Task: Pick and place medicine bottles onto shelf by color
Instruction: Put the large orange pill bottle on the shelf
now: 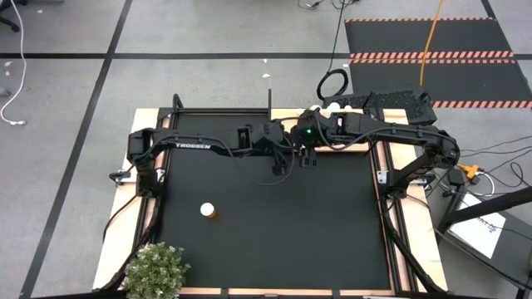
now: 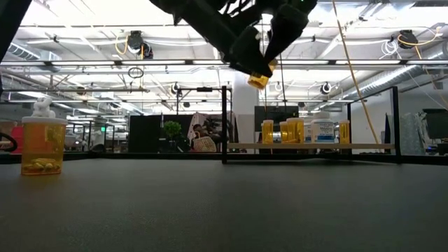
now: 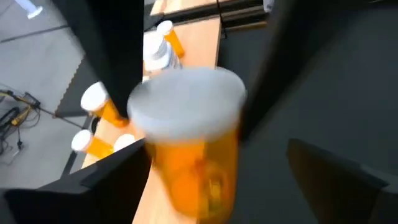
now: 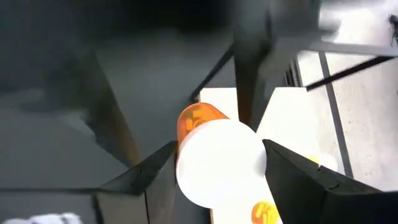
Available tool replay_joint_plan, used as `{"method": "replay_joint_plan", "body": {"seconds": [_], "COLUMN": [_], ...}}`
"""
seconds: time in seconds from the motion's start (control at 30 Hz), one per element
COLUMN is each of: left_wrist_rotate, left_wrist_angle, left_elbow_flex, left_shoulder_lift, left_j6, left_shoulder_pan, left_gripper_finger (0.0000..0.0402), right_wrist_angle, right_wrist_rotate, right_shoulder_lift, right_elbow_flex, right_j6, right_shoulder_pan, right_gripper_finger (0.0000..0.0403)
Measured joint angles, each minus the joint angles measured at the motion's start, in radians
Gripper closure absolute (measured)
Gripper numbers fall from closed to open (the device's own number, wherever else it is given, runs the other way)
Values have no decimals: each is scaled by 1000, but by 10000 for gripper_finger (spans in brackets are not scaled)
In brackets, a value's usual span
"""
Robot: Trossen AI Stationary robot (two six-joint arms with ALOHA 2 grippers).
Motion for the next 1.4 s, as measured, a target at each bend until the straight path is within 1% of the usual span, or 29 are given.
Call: {"method": "replay_joint_plan", "body": {"seconds": [0.07, 0.17, 0.23, 0.3, 0.33, 0.37, 0.4, 0.5, 0.57, 0.6, 0.63, 0.7, 0.77, 0.87, 0.9, 0.93, 0.97, 1.07, 1.1, 1.13, 1.2, 1.27, 1.33, 1.4], "left_wrist_rotate": [-20, -25, -26, -27, -35, -47, -68, -146, -174, -193, -208, -242, -257, -259, -260, -258, -258, -253, -252, -250, -237, -230, -220, -218], "left_wrist_angle": [-6, -54, -49, -106, -107, -119, -166, -243, -354, -367, -374, -443, -403, -407, -355, -340, -354, -265, -283, -287, -241, -280, -240, -270], "left_elbow_flex": [0, 1, 5, 1, 1, 2, 1, 5, -8, -10, -21, -58, -101, -195, -219, -247, -272, -319, -334, -341, -338, -345, -337, -343], "left_shoulder_lift": [-12, -45, -56, -67, -68, -76, -93, -126, -151, -157, -173, -209, -242, -300, -322, -352, -375, -428, -439, -443, -449, -462, -458, -457], "left_j6": [-7, -15, -23, -29, -35, -40, -43, -63, -91, -110, -129, -161, -182, -195, -200, -202, -203, -210, -211, -211, -218, -215, -216, -213], "left_shoulder_pan": [-3, -3, -3, -3, -5, -7, -9, -9, 4, 11, 20, 41, 64, 105, 119, 134, 145, 168, 175, 175, 176, 178, 174, 174], "left_gripper_finger": [26, 25, 25, 25, 25, 25, 25, 25, 25, 25, 25, 25, 25, 25, 25, 25, 25, 25, 25, 25, 25, 25, 25, 25], "right_wrist_angle": [-4, -4, -2, -3, -2, -1, -1, 3, 9, 14, 18, 26, 32, 47, 48, 42, 48, 99, 114, 147, 221, 281, 295, 285], "right_wrist_rotate": [2, 6, 3, 4, 4, 4, 3, 4, 3, 4, 3, 1, 1, 1, 1, 1, 2, 1, 1, 1, 8, 17, 18, 12], "right_shoulder_lift": [0, -5, -5, -6, -6, -6, -6, -6, -6, -6, -6, -6, -6, -6, -6, -6, -6, -6, -6, -6, -6, 0, 13, 35], "right_elbow_flex": [-1, -1, -1, -1, -1, -1, -1, -1, -1, -1, -1, -1, 3, 20, 29, 40, 49, 72, 76, 79, 81, 81, 94, 113], "right_j6": [-1, -2, -1, -2, -4, -5, -5, -16, -31, -39, -49, -67, -86, -115, -123, -135, -148, -201, -218, -241, -277, -309, -320, -314], "right_shoulder_pan": [-2, -6, -7, -7, -10, -12, -12, -20, -27, -34, -40, -53, -69, -95, -104, -116, -128, -163, -175, -191, -214, -242, -263, -277], "right_gripper_finger": [193, 192, 191, 191, 191, 191, 191, 191, 191, 191, 191, 191, 191, 191, 191, 191, 191, 191, 191, 191, 190, 190, 190, 190]}}
